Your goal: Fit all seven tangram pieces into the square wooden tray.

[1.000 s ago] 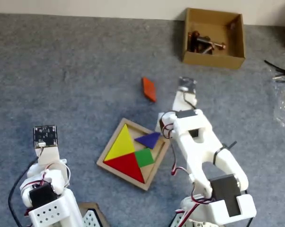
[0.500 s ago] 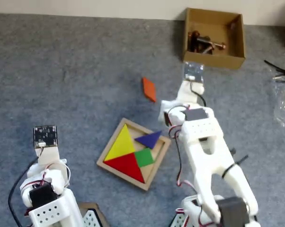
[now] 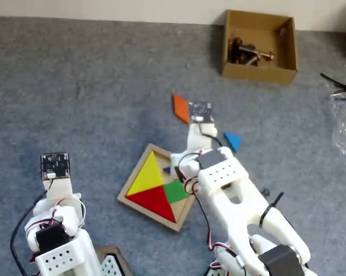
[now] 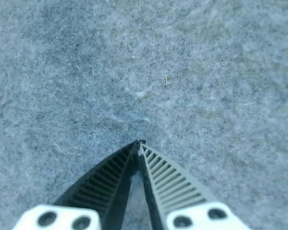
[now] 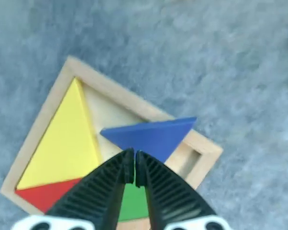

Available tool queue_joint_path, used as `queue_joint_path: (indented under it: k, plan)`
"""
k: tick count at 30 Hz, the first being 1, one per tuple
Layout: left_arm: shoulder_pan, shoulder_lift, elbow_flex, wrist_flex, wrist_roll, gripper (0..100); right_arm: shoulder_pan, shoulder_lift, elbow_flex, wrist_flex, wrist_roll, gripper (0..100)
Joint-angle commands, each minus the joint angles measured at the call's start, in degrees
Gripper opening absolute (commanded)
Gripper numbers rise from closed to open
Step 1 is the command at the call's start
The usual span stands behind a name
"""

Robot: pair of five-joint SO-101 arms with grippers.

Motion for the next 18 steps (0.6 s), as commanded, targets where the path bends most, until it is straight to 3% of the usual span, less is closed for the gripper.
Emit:
queue_joint_path:
  k: [1,18]
  plan:
    - [0.8,-0.3,1.2,0.5,0.5,1,-0.7,-2.6,2.0,-3.3,-3.1,0.5]
    - [0.8,-0.3,1.2,0.5,0.5,1,-2.9,-2.2,4.7,-4.0,-4.6,0.5]
